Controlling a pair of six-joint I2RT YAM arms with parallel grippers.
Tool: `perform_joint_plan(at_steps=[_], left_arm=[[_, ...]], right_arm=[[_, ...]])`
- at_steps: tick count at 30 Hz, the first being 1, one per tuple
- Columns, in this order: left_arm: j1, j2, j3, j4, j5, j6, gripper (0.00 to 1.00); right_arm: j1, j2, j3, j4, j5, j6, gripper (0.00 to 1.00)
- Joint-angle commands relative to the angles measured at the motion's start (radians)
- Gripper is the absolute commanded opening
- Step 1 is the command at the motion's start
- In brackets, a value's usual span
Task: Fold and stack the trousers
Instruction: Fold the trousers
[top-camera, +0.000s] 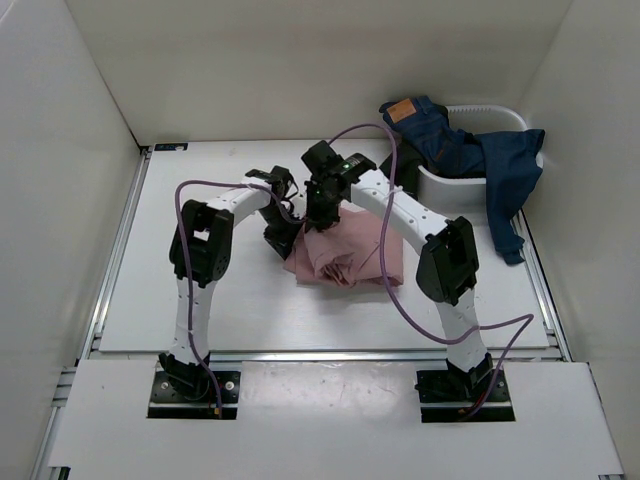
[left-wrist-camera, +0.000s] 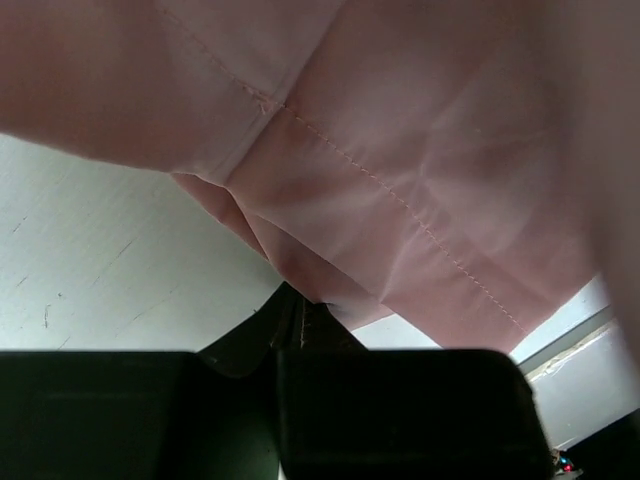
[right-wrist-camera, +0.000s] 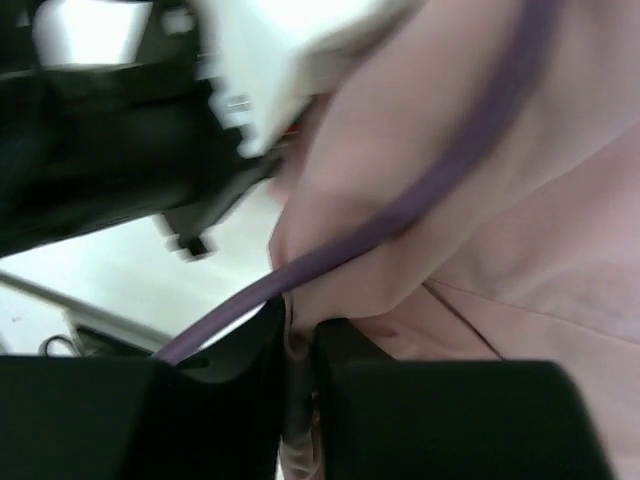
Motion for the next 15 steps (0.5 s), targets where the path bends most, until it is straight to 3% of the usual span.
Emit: perform_joint_plan(at_steps=[1,2,4,5,8,10,13,15], left_arm=[[-0.009,-0.028,-0.033,0.023,0.042,0.041,0.14],[-0.009,-0.04,-0.033,0.023,0.029,0.041,0.14],[0.023,-0.062,-0.033,0.023,-0.026,0.029,0.17],[0.037,-0.08,-0.033,0.023,-0.063,0.019,0.27],[0.137,-0.126,-0.033,0.023,-0.178,-0.002,0.41],[0.201,-0.144,-0.011,0.014,-0.2,-0.002,0.42],[0.318,-0.166,0.088,-0.041,-0.179,-0.002,0.44],[0.318,-0.19,0.163,-0.072,-0.166,0.021,0.46]], right_arm=[[0.02,0.01,0.09,0.127,-0.081,0.063,0.23],[0.02,0.021,0.09,0.147,-0.101,0.063,0.4],[0.02,0.021,0.073,0.175,-0.156,0.063,0.55],[0.02,0.021,0.073,0.186,-0.168,0.054,0.64],[0.02,0.004,0.098,0.207,-0.199,-0.019,0.71],[0.032,-0.049,0.087,0.218,-0.189,-0.076,0.76],[0.041,-0.177,-0.04,0.245,-0.091,-0.113,0.78],[0.032,-0.279,-0.19,0.246,0.001,-0.113,0.78]])
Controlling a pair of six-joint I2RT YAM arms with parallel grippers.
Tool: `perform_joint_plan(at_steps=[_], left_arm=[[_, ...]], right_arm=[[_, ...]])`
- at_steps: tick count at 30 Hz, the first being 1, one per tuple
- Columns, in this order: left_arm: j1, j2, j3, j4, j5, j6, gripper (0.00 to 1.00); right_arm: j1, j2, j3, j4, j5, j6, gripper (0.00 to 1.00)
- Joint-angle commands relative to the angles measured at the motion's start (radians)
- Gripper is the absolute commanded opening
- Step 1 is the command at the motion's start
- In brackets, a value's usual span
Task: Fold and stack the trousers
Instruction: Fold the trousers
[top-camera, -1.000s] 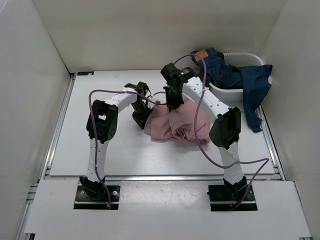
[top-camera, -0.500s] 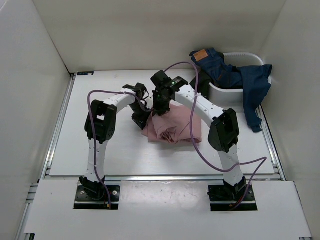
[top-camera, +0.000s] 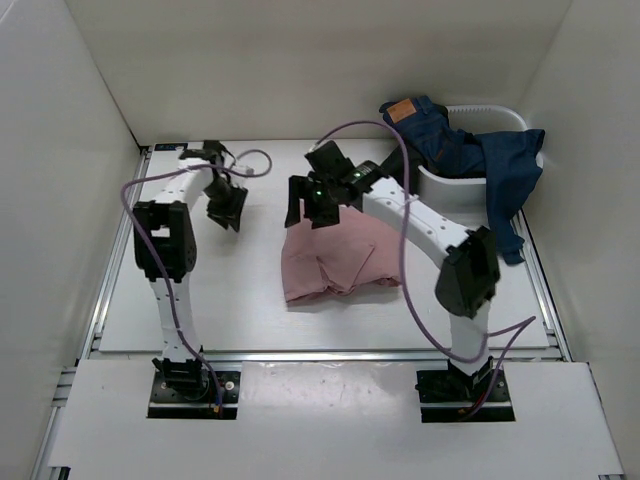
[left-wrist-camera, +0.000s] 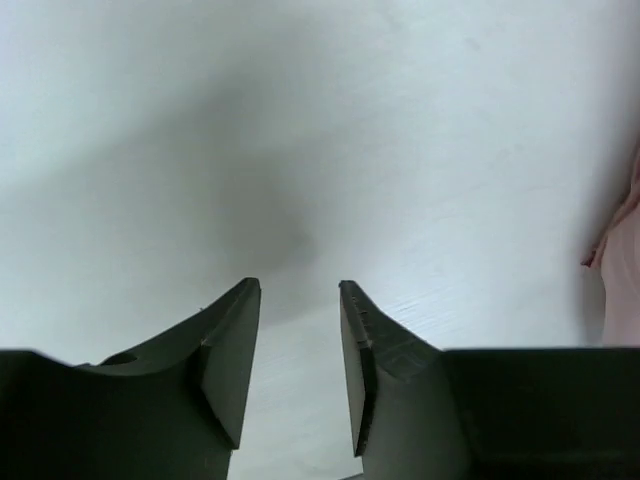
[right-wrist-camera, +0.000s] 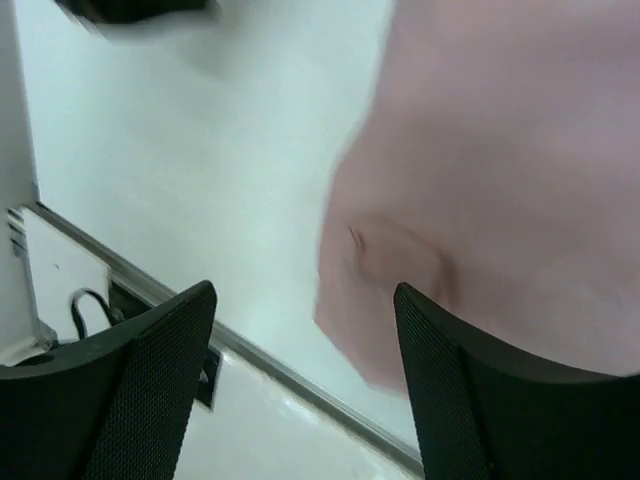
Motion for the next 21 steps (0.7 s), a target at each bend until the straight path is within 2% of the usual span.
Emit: perform_joint_plan(at_steps=[1,3,6,7,8,10,12,14,16,21], left_arm=[[0.025,-0.147,0.121,-0.052,0.0,0.033,0.5],[-0.02,-0.186,0.144,-0.062,0.017,0.06,0.54],[-0.122,-0.219,0.132,-0.072,0.149,0.09,0.55],[-0.15,-0.228,0.132,-0.072,0.187,0.102,0.55],[-0.176,-0.228,0.116,-0.072,0.225,0.102,0.55],[-0.228,-0.181,0.103,-0.049,0.313,0.102,0.55],[-0.25,-0.133,0.103,-0.049,0.33,0.09,0.55],[-0.259,-0.053,0.141,-0.037,0.33,0.065,0.55],[-0.259,-0.004,0.178,-0.013,0.264,0.056,0.55],[-0.25,0.117,0.247,0.023,0.193,0.025,0.54]], right_arm=[[-0.017,-0.212,-0.162,0.025,0.14,-0.048,0.76],[-0.06,-0.275,-0.243,-0.026,0.219,-0.027,0.74],[-0.1,-0.379,-0.444,0.012,0.234,-0.027,0.52],[-0.113,-0.403,-0.501,0.072,0.247,-0.018,0.38],[-0.141,-0.43,-0.603,0.092,0.247,-0.018,0.33],[-0.184,-0.44,-0.696,0.154,0.196,0.016,0.21],[-0.247,-0.44,-0.841,0.219,0.141,0.041,0.16],[-0.284,-0.44,-0.92,0.314,0.132,0.041,0.13],[-0.293,-0.429,-0.989,0.353,0.12,0.041,0.09],[-0.305,-0.418,-1.043,0.426,0.121,0.021,0.07]])
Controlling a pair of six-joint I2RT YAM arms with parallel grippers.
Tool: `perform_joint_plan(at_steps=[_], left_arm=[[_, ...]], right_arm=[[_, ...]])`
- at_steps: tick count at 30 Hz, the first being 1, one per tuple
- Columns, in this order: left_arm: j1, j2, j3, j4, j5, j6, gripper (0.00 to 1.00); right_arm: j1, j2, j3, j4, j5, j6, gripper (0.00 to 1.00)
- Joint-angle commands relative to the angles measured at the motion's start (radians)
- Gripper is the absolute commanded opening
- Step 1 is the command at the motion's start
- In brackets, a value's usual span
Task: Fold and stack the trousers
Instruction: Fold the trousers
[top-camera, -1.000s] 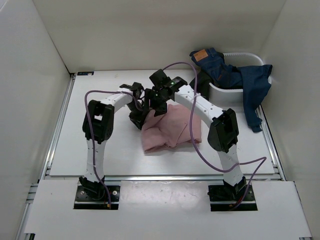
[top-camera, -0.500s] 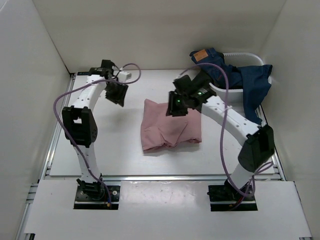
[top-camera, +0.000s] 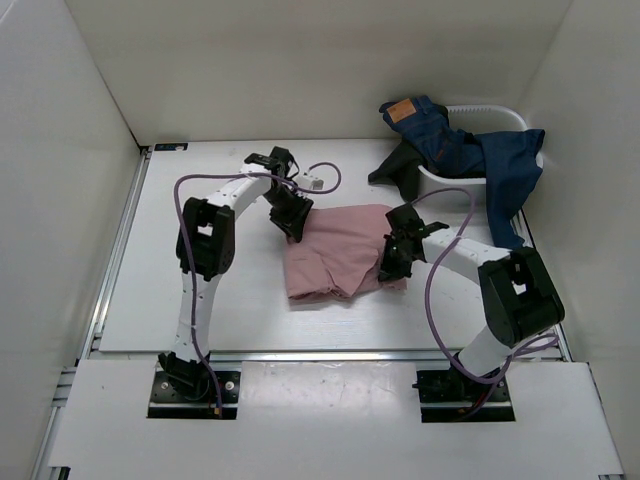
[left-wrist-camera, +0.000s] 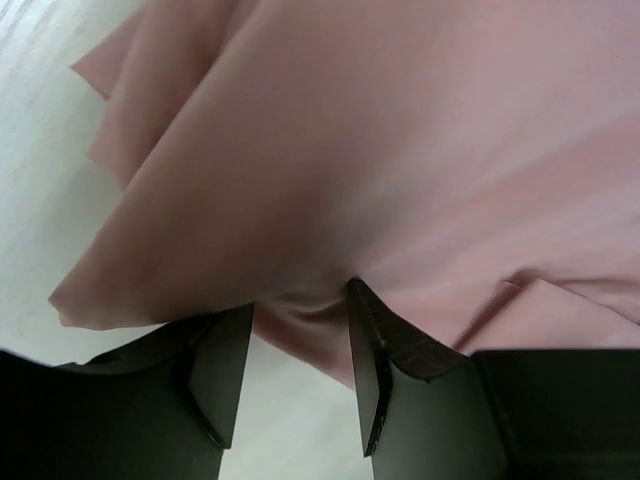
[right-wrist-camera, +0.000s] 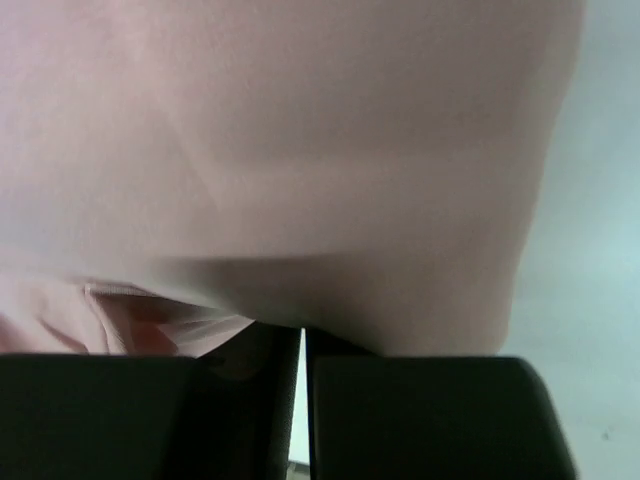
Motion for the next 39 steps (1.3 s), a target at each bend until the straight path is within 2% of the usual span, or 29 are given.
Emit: perform_joint_plan(at_steps=[1,6,8,10,11,12,13,15,16,18,20,21,23,25,27,28,34,39], left_arm=[[0.017,0.011,0.077,0.034,-0.034,-0.028,0.54],[0.017,0.01,0.097,0.034,-0.043,-0.028,0.54],[0.017,-0.014,0.107,0.034,-0.043,-0.028,0.58],[0.017,-0.068,0.136,0.025,-0.061,-0.019,0.61],[0.017,-0.091,0.145,0.025,-0.085,-0.01,0.64],[0.026,-0.117,0.154,0.016,-0.101,0.001,0.66],[0.027,-0.174,0.169,0.016,-0.116,0.001,0.72],[0.037,-0.237,0.18,0.016,-0.173,0.027,0.83],[0.037,-0.307,0.18,0.016,-0.194,0.027,0.87],[0.066,-0.384,0.194,0.037,-0.262,0.027,0.88],[0.091,-0.53,0.135,0.119,-0.349,0.006,1.0],[0.103,-0.582,0.105,0.143,-0.441,-0.004,1.0],[0.149,-0.715,0.01,0.173,-0.527,-0.004,1.0],[0.207,-0.789,-0.112,0.186,-0.646,-0.014,1.0],[0.261,-0.884,-0.226,0.186,-0.684,-0.025,1.0],[0.317,-0.915,-0.355,0.186,-0.711,-0.025,1.0],[0.5,-1.097,-0.782,0.163,-0.709,-0.108,1.0],[0.565,-1.159,-0.844,0.172,-0.609,-0.159,1.0]], right_arm=[[0.0,-0.007,-0.01,0.121,0.009,-0.025,0.07],[0.0,-0.007,0.008,0.077,0.052,-0.073,0.07],[0.0,-0.031,0.036,0.054,0.052,-0.099,0.07],[0.0,-0.056,0.08,-0.032,0.052,-0.122,0.13],[0.0,-0.1,0.133,-0.066,0.052,-0.145,0.23],[0.0,-0.128,0.166,-0.1,0.052,-0.156,0.38],[0.0,-0.178,0.203,-0.176,0.052,-0.17,0.69],[-0.011,-0.217,0.348,-0.273,0.093,-0.208,0.86],[-0.026,-0.227,0.405,-0.389,0.113,-0.223,0.99],[-0.081,-0.238,0.521,-0.507,0.126,-0.281,0.99],[-0.132,-0.238,0.67,-0.656,0.126,-0.317,0.99],[-0.182,-0.238,0.706,-0.695,0.143,-0.317,0.99],[-0.236,-0.263,0.766,-0.782,0.176,-0.317,0.99],[-0.31,-0.292,0.766,-0.806,0.213,-0.329,0.99],[-0.374,-0.325,0.71,-0.797,0.213,-0.329,0.99],[-0.394,-0.335,0.689,-0.796,0.213,-0.341,0.99],[-0.502,-0.356,0.571,-0.743,0.132,-0.375,0.99],[-0.511,-0.347,0.56,-0.723,0.132,-0.375,0.99]])
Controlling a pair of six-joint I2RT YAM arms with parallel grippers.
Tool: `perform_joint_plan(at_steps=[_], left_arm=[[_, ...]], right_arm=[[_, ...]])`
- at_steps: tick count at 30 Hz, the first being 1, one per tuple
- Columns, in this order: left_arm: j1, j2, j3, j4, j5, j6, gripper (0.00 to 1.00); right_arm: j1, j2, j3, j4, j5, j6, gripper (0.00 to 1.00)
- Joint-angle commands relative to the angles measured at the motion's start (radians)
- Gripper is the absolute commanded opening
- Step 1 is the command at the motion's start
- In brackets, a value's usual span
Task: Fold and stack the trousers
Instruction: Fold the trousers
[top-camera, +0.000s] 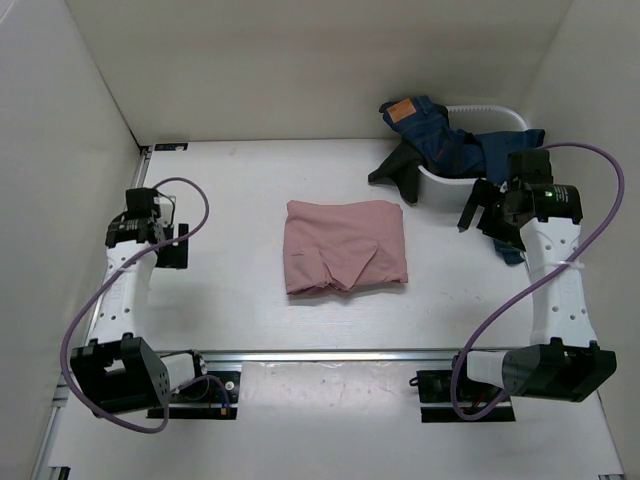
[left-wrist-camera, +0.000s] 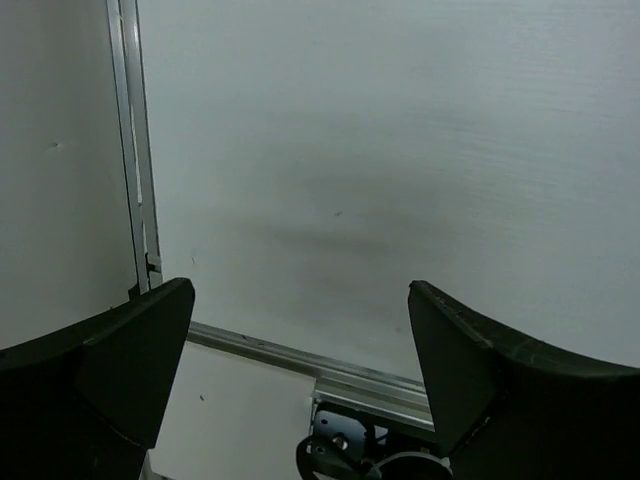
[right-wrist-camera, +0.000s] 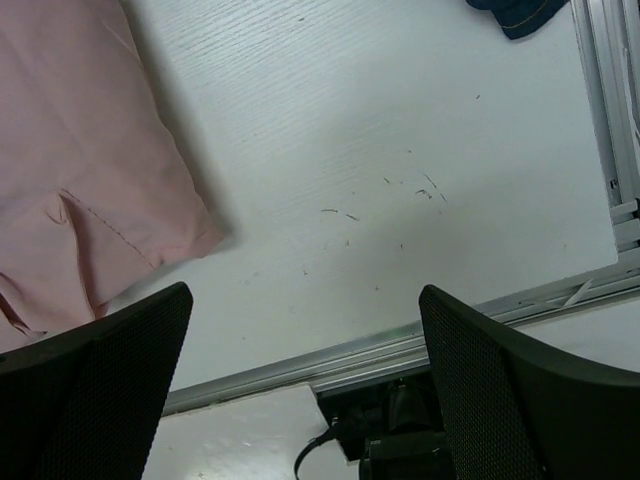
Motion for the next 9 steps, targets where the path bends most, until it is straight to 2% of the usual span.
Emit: perform_joint_plan(at_steps=[1,3,9], left_arm=[[0.038,-0.092,0.046,0.017,0.072,-0.066,1.0],[0.052,-0.081,0.086,0.017,0.11,-0.066,1.0],[0.052,-0.043,0.15,-0.002,0.11,-0.066,1.0]], right_arm=[[-0.003,-0.003,0.021,0.01,-0.021,-0.027,0.99],[-0.003,-0.003,0.033,0.01,-0.021,-0.027,0.99],[-0.012,-0.031,0.023,0.021,0.014,-0.027,0.99]])
